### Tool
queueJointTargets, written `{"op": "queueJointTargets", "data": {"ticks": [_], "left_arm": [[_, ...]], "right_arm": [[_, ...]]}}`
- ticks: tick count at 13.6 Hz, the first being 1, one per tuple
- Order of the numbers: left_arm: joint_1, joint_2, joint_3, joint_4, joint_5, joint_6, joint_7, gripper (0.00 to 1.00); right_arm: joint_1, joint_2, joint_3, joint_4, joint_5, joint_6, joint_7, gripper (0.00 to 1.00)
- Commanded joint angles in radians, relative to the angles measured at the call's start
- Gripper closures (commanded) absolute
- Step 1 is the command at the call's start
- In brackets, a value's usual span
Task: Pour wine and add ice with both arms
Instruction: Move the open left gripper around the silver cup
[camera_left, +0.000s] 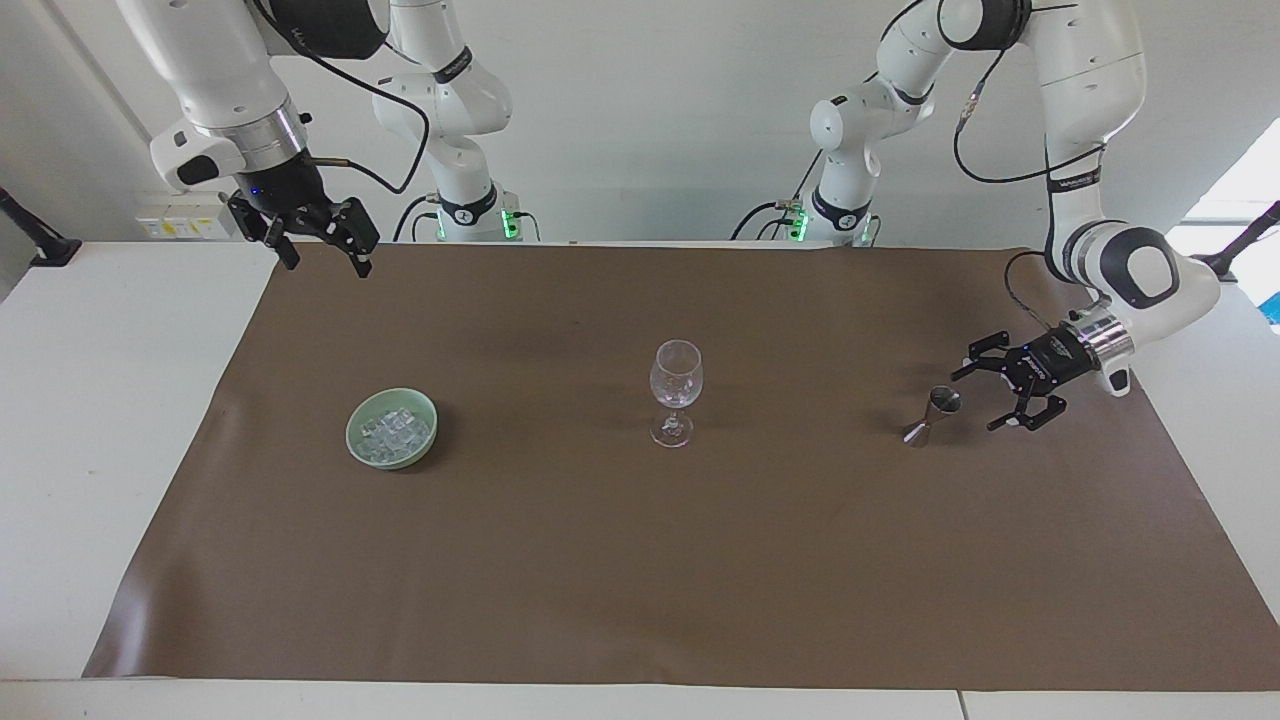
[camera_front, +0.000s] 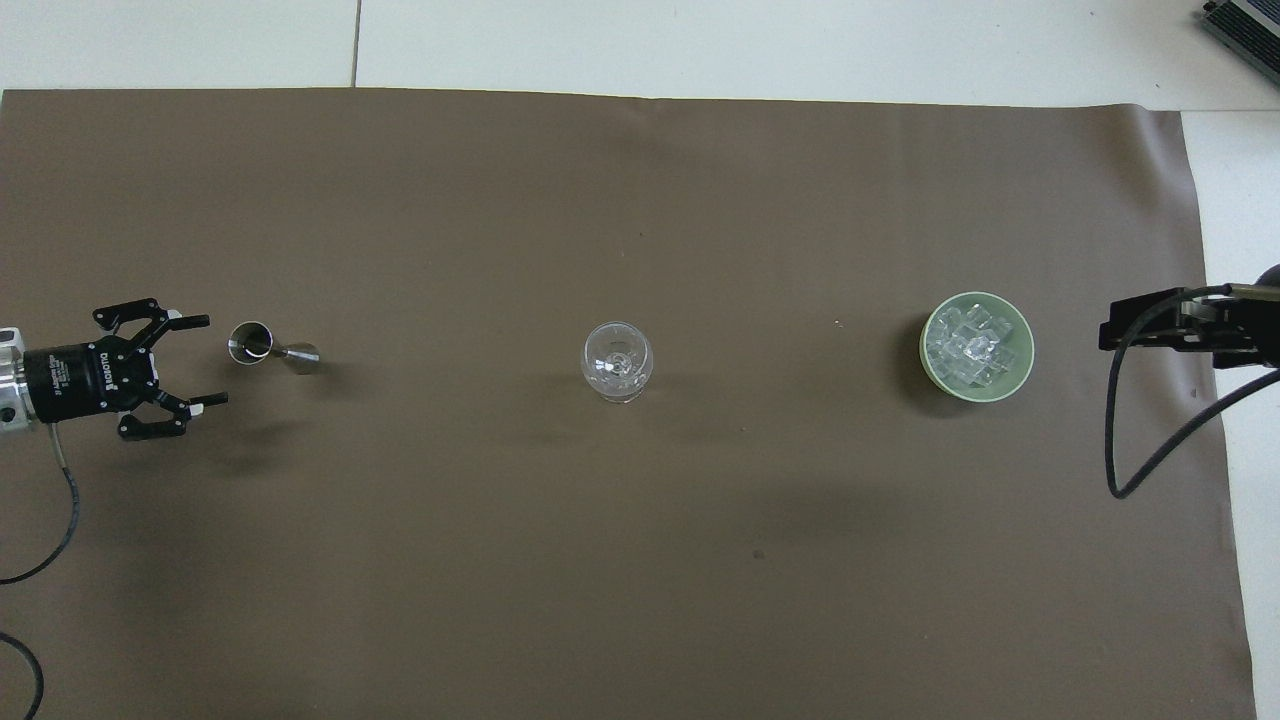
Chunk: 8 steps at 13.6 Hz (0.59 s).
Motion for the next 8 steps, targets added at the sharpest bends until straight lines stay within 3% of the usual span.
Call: {"op": "queueJointTargets", "data": {"ticks": [1, 8], "left_arm": [[-0.011, -0.017, 0.001, -0.053, -0.055, 0.040, 0.052, 0.00], [-0.066, -0.018, 0.000, -0.093, -0.139, 0.081, 0.123, 0.00]], "right_arm": [[-0.010, -0.016, 0.008, -0.013, -0.005, 0.000, -0.020, 0.00], [-0.010, -0.016, 0.008, -0.013, -0.005, 0.000, -0.020, 0.00]]}}
